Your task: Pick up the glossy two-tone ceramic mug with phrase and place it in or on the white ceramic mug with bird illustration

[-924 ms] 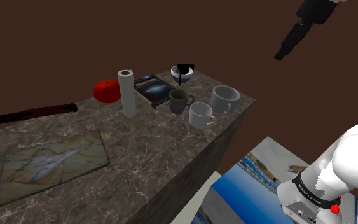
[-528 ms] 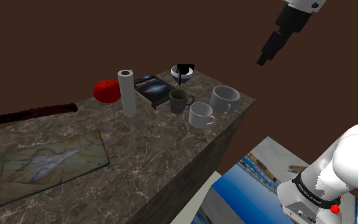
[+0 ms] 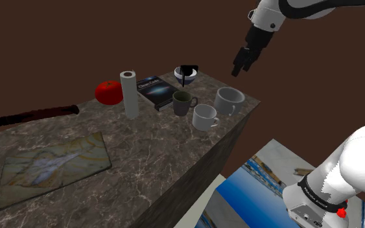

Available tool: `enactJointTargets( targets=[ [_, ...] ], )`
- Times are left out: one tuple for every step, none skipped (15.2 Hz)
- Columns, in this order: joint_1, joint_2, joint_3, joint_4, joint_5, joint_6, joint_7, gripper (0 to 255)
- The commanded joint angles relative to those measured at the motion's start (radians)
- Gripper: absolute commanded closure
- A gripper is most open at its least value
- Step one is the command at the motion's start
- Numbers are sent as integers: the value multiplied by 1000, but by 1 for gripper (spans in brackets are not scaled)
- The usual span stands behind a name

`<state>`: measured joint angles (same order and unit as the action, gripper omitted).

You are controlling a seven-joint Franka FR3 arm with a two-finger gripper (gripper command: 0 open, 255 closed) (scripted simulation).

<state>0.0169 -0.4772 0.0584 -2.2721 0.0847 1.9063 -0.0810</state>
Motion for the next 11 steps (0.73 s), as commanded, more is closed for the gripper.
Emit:
enactJointTargets(
  targets=[
    [2, 74, 10, 13, 6, 56, 11, 0],
    [4, 110, 15, 24, 8, 77, 18, 0],
    [5, 145, 19, 36, 10, 98, 25, 0],
    [7, 181, 24, 49, 12, 117, 32, 0],
    [9, 217, 28, 63, 13, 136, 39, 0],
    [10, 254, 33, 79, 14, 154, 45, 0],
    [12, 291, 37, 96, 15, 171, 52, 0],
    [14, 328, 41, 114, 15, 187, 59, 0],
    [16, 366, 44, 134, 14, 202, 66, 0],
    [17, 403, 48, 155, 14, 216, 73, 0],
    [19, 441, 51, 177, 13, 229, 80, 0]
  ],
)
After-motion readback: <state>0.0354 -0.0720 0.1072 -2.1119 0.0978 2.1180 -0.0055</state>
